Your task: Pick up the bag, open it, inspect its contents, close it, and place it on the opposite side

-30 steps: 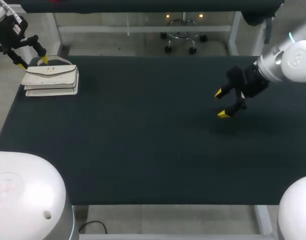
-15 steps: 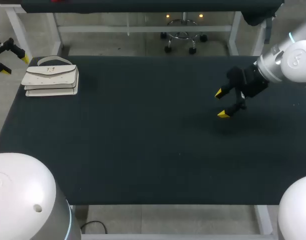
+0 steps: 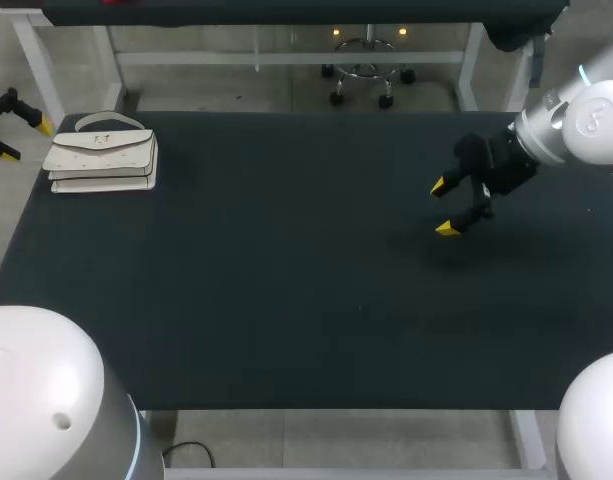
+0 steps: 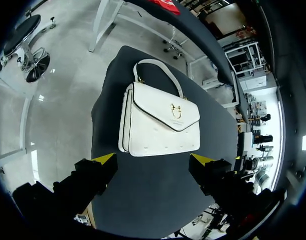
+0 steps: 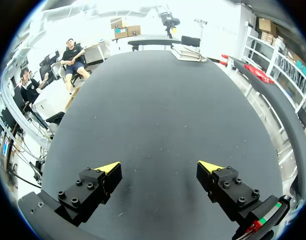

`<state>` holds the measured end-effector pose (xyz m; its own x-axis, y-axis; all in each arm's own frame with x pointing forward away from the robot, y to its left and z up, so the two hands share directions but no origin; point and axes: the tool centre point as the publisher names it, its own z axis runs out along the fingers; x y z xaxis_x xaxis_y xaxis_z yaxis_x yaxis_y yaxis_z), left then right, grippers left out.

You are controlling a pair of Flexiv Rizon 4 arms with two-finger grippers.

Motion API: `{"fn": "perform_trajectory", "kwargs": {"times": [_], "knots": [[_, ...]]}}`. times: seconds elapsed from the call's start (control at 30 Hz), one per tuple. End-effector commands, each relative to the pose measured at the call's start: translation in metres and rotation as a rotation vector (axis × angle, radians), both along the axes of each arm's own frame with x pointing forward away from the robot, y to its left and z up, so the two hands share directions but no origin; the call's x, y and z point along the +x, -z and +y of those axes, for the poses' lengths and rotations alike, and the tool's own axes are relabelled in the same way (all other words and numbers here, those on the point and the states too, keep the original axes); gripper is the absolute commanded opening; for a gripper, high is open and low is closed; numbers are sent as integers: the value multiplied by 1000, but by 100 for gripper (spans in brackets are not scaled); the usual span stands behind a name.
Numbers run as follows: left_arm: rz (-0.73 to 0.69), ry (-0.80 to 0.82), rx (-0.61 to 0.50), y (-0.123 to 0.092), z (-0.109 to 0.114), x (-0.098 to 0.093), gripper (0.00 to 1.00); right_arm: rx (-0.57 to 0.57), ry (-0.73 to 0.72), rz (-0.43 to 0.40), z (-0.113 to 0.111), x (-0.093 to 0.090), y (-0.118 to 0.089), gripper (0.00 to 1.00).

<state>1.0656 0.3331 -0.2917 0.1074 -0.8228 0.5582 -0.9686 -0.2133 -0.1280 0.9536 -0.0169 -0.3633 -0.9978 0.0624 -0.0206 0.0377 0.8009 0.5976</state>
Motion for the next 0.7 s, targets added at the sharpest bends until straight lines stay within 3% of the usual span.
{"fn": "perform_trajectory", "kwargs": {"times": [0.03,0.4,0.57,0.7], "knots": [[47,44,-70,12,10,14,100,1,0,-1,0,0,0,100],[86,49,-118,35,11,23,98,1,0,-1,0,0,0,100],[93,50,-131,41,9,29,85,1,0,-1,0,0,0,100],[87,54,-153,43,12,34,81,1,0,-1,0,0,0,100]]}}
